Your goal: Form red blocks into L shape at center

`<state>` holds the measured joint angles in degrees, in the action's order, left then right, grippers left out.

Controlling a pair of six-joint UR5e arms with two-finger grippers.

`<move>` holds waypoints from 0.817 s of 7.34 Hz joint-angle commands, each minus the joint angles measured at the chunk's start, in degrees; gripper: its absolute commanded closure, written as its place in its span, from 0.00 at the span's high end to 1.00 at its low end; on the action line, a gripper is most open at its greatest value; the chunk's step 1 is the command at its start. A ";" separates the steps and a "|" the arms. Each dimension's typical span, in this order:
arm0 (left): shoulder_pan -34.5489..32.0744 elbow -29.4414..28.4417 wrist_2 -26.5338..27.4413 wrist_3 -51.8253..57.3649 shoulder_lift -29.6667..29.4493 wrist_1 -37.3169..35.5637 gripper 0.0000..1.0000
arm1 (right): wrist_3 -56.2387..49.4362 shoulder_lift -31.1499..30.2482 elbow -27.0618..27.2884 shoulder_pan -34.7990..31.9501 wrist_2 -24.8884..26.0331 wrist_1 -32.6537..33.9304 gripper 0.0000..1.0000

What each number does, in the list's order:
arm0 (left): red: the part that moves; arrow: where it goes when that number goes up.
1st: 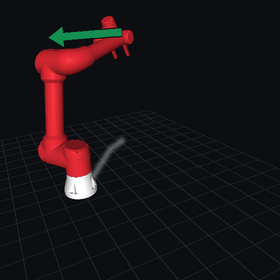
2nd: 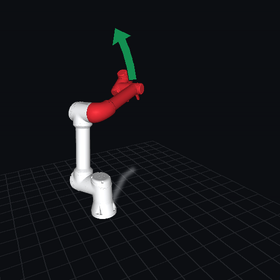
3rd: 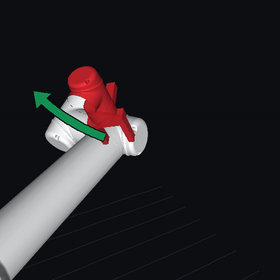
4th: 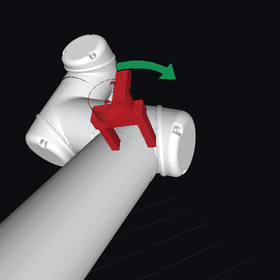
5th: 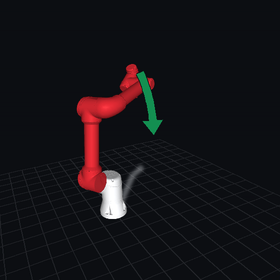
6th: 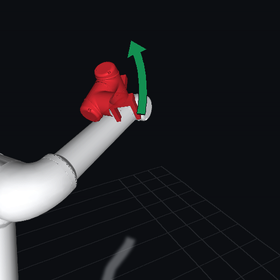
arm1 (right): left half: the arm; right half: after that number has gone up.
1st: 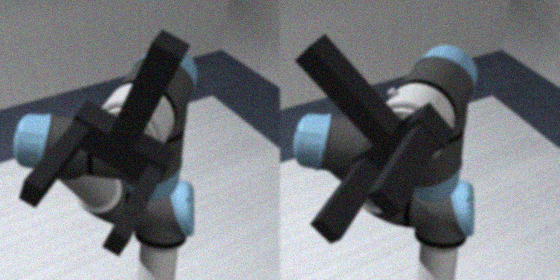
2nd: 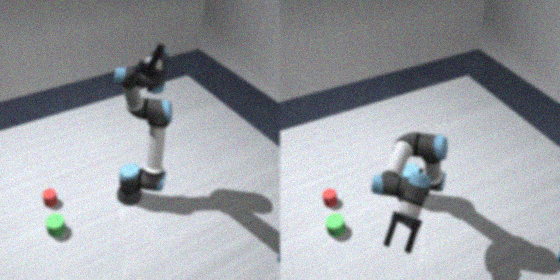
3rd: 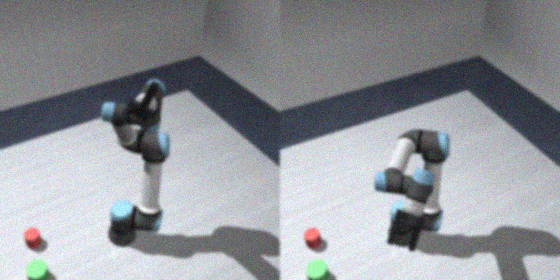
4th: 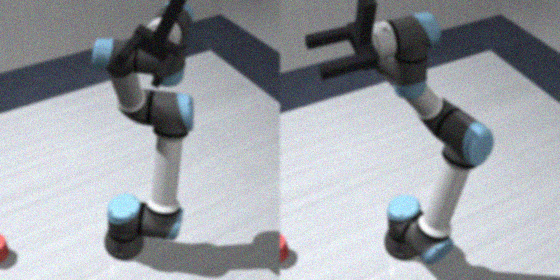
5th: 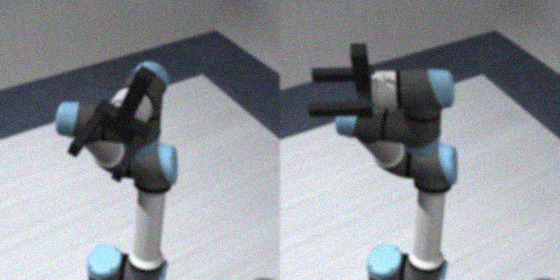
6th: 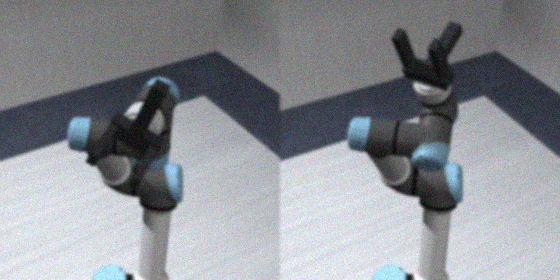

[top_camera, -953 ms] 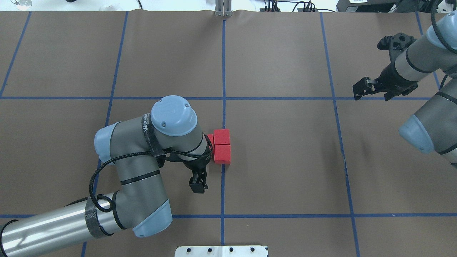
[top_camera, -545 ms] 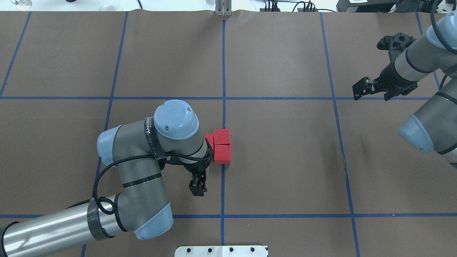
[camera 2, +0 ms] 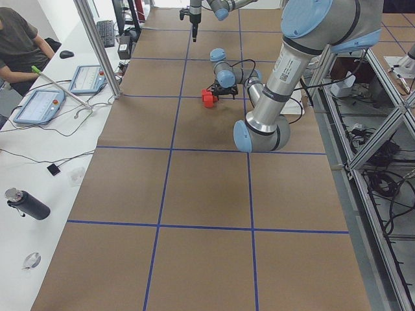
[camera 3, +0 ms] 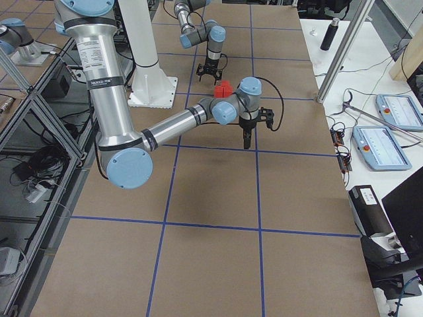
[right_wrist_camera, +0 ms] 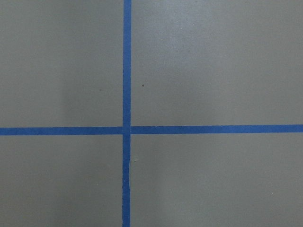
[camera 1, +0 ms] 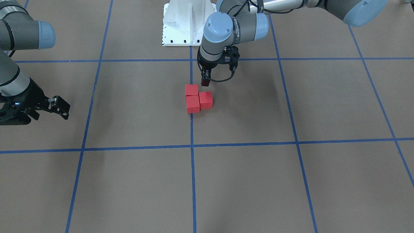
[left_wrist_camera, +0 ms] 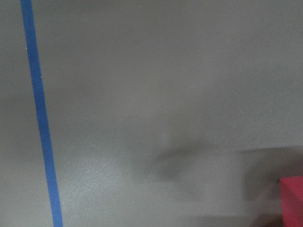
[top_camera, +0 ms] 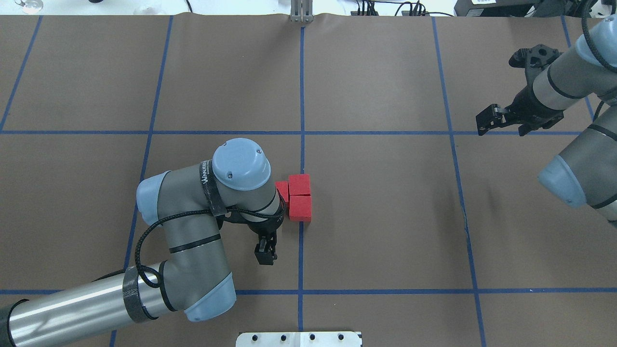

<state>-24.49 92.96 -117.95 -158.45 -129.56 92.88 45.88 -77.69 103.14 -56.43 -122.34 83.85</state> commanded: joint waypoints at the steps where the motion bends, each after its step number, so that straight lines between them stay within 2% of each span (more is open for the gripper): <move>1: -0.91 -0.94 0.01 0.33 -0.17 0.02 1.00 | 0.00 0.00 -0.04 0.00 0.00 0.00 1.00; 6: -1.26 -0.94 0.01 0.33 -0.61 0.11 1.00 | -0.09 0.00 -0.22 0.00 0.00 0.00 1.00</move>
<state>-25.52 92.03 -117.95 -158.12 -130.11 92.99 45.86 -77.70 102.95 -56.43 -122.34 83.85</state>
